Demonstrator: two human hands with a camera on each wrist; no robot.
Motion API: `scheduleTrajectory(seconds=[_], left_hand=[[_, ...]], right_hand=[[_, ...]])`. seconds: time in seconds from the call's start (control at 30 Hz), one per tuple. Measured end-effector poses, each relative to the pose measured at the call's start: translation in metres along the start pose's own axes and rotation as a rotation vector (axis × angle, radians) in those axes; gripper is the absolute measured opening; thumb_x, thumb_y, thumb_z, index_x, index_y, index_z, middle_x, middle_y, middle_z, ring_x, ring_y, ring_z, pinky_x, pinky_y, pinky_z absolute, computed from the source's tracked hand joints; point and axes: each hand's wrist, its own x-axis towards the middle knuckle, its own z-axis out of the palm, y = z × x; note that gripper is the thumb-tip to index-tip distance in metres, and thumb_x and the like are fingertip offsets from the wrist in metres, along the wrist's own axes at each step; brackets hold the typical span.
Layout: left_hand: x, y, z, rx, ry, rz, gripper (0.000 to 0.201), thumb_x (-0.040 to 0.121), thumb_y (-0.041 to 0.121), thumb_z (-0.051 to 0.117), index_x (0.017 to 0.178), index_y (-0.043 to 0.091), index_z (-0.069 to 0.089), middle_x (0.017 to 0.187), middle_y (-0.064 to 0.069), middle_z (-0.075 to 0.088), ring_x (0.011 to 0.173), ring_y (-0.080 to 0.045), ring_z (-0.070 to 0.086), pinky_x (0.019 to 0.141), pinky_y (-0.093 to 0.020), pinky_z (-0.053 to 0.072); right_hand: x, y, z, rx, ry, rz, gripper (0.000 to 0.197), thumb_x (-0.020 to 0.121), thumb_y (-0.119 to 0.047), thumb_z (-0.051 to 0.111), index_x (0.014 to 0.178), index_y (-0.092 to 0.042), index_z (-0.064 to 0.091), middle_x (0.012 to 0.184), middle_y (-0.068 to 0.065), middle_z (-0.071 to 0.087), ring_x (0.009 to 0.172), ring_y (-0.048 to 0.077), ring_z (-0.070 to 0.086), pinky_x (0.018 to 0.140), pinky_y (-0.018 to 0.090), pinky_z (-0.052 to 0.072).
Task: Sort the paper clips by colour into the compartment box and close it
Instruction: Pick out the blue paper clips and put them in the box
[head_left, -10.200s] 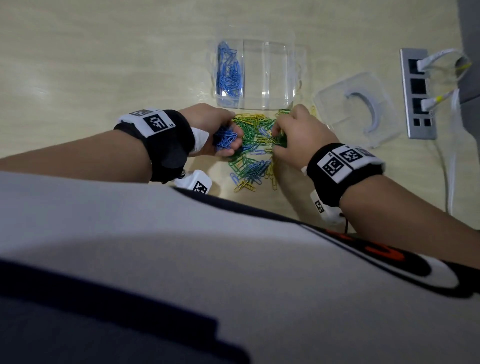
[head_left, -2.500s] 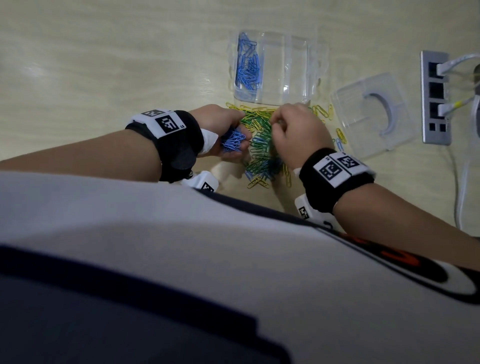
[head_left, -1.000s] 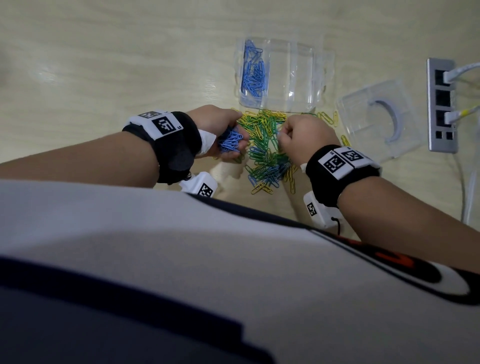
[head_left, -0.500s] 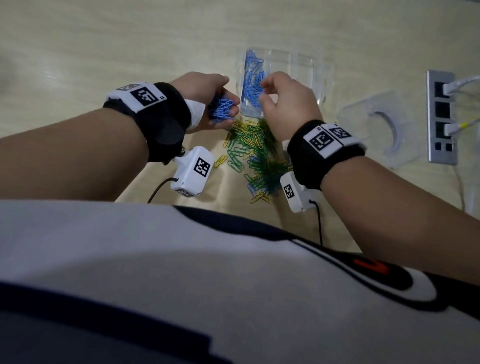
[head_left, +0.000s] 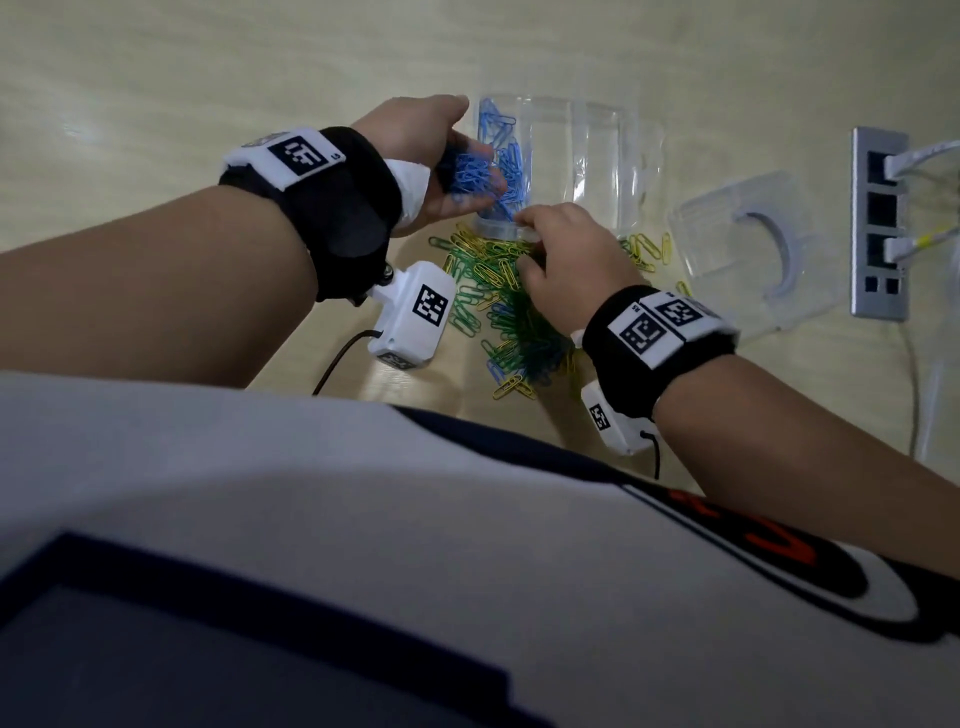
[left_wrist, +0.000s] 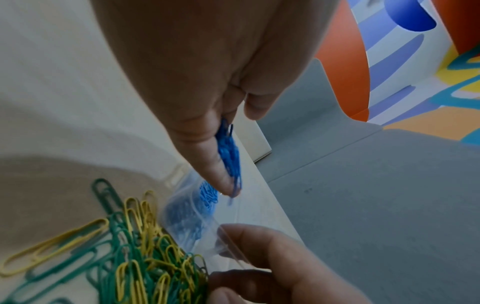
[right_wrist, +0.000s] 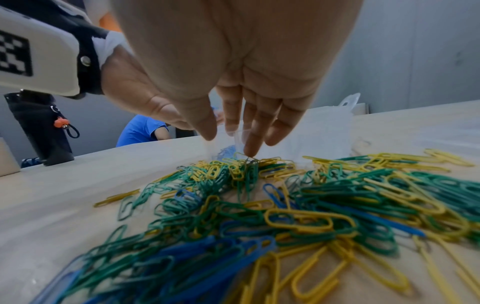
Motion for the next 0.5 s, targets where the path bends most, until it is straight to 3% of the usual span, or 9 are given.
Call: scheduleTrajectory(seconds=[0.1, 0.17, 0.27, 0.33, 0.43, 0.5], left_hand=[[0.002, 0.0, 0.001, -0.032, -0.019, 0.003, 0.047, 0.101, 0.04, 0.034, 0.099, -0.001, 0.057, 0.107, -0.019, 0.062, 0.082, -0.028, 0.07, 0.068, -0.036, 0.06], [0.003, 0.0, 0.0, -0.057, -0.044, 0.01, 0.052, 0.1, 0.043, 0.034, 0.104, -0.003, 0.056, 0.125, -0.021, 0.057, 0.097, -0.033, 0.067, 0.078, -0.04, 0.058], [0.0, -0.003, 0.0, -0.085, -0.111, 0.007, 0.06, 0.1, 0.047, 0.032, 0.129, -0.005, 0.045, 0.143, -0.022, 0.04, 0.129, -0.038, 0.044, 0.097, -0.047, 0.046], [-0.004, -0.006, 0.0, -0.067, -0.153, 0.012, 0.064, 0.099, 0.049, 0.03, 0.139, -0.001, 0.037, 0.148, -0.02, 0.035, 0.137, -0.035, 0.034, 0.105, -0.048, 0.038], [-0.009, -0.009, 0.0, -0.008, -0.167, 0.042, 0.057, 0.099, 0.049, 0.031, 0.139, 0.009, 0.042, 0.146, -0.013, 0.04, 0.134, -0.029, 0.039, 0.103, -0.043, 0.041], [-0.011, -0.011, -0.005, 0.064, -0.161, 0.061, 0.043, 0.098, 0.045, 0.037, 0.122, 0.016, 0.058, 0.129, -0.006, 0.058, 0.115, -0.025, 0.058, 0.089, -0.039, 0.05]], right_hand=[[0.0, 0.001, -0.001, 0.001, -0.003, 0.003, 0.044, 0.095, -0.025, 0.052, 0.138, -0.02, 0.045, 0.136, 0.004, 0.046, 0.118, 0.024, 0.051, 0.097, 0.033, 0.041], [0.0, 0.001, -0.001, 0.0, -0.004, 0.001, 0.045, 0.094, -0.026, 0.052, 0.138, -0.019, 0.045, 0.136, 0.005, 0.046, 0.119, 0.024, 0.051, 0.098, 0.033, 0.041], [0.001, 0.001, 0.0, -0.01, -0.01, 0.002, 0.046, 0.094, -0.026, 0.051, 0.139, -0.02, 0.044, 0.137, 0.004, 0.046, 0.119, 0.023, 0.051, 0.098, 0.033, 0.04], [0.0, 0.001, 0.0, -0.006, -0.015, -0.002, 0.046, 0.094, -0.026, 0.051, 0.139, -0.021, 0.043, 0.138, 0.003, 0.045, 0.119, 0.023, 0.051, 0.098, 0.033, 0.04], [-0.004, 0.002, 0.001, 0.015, 0.03, -0.032, 0.045, 0.093, -0.023, 0.053, 0.137, -0.019, 0.046, 0.138, 0.003, 0.044, 0.115, 0.022, 0.053, 0.095, 0.031, 0.042], [-0.009, 0.005, 0.002, 0.036, 0.107, -0.04, 0.037, 0.091, -0.021, 0.056, 0.127, -0.018, 0.052, 0.131, 0.004, 0.045, 0.101, 0.021, 0.057, 0.082, 0.027, 0.042]])
